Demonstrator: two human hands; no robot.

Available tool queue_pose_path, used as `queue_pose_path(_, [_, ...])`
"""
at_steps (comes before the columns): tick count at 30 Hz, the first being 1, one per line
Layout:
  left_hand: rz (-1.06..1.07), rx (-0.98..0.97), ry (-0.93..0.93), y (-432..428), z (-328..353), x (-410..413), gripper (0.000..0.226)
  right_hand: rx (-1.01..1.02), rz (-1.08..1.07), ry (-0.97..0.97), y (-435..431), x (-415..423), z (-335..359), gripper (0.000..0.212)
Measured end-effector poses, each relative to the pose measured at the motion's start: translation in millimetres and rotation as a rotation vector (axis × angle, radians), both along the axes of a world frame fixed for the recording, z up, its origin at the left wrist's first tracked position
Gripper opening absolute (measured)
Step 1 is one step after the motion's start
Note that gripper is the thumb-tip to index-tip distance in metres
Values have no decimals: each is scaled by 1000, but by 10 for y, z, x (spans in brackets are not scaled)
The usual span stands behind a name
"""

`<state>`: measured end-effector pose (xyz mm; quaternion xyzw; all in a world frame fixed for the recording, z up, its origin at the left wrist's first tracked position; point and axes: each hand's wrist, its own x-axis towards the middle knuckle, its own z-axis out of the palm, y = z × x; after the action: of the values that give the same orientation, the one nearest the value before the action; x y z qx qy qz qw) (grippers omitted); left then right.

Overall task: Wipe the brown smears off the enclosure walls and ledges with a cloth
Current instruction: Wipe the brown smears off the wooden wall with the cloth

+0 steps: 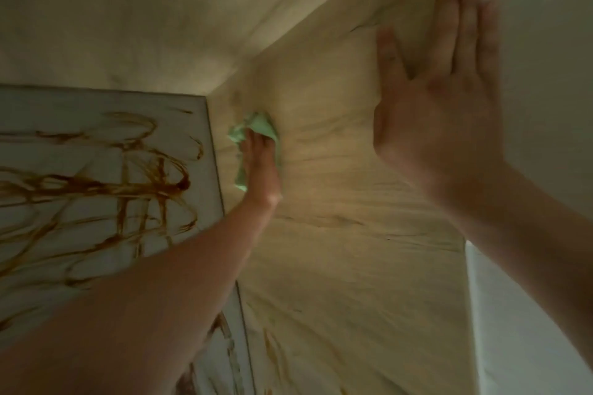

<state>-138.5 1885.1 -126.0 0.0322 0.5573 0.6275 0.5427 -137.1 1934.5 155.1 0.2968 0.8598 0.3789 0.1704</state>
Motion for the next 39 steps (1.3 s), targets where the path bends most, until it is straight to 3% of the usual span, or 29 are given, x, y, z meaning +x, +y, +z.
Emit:
queue_pose_path(2, [-16, -129, -156, 152, -452, -23, 95, 9, -11, -37, 2, -23, -5, 57])
queue_pose_path(5, [-19, -103, -215, 246, -819, 144, 91, 20, -17, -8, -16, -39, 14, 57])
queue_pose_path(8, [-109, -122, -84, 52, 124, 22, 87, 7, -14, 41, -73, -82, 15, 56])
queue_pose_path(10, [-134, -56, 86, -110, 999, -24, 67, -32, -34, 46, -121, -120, 54, 56])
queue_pose_path(12, [-152, -39, 135, -281, 1701, -12, 55, -108, -59, 69, -153, -151, 197, 62])
queue_pose_path(15, [-228, -16, 224, -223, 2058, -49, 56, -271, -74, 99, -229, -43, 522, 71])
queue_pose_path(18, [-307, 6, 534, 118, 2150, -280, 59, -264, -15, 135, -503, 410, 895, 43])
queue_pose_path(21, [-258, 22, 667, 322, 2207, -369, 63, -243, 59, 104, -921, 891, 1100, 40])
queue_pose_path(24, [-194, 100, 771, -66, 2273, 111, 57, -164, 75, 62, -1235, 1230, 1120, 34])
queue_pose_path(28, [-344, 277, 765, -1123, 2313, 1116, 62, -86, 60, 97, -1494, 1501, 1154, 27])
queue_pose_path(31, [-356, 349, 850, -1302, 2142, 1256, 60, -14, 38, 101, -1602, 1621, 1238, 33])
queue_pose_path(33, [-243, 261, 886, -983, 2063, 1021, 53, -3, 43, 87, -1654, 1698, 1231, 35])
queue_pose_path(36, [-277, 5, 767, -469, 2068, 577, 57, -11, 46, 70, -1759, 1818, 1137, 32])
queue_pose_path(39, [-250, 71, 757, -622, 1984, 828, 69, -15, 35, 59, -1864, 1925, 1069, 30])
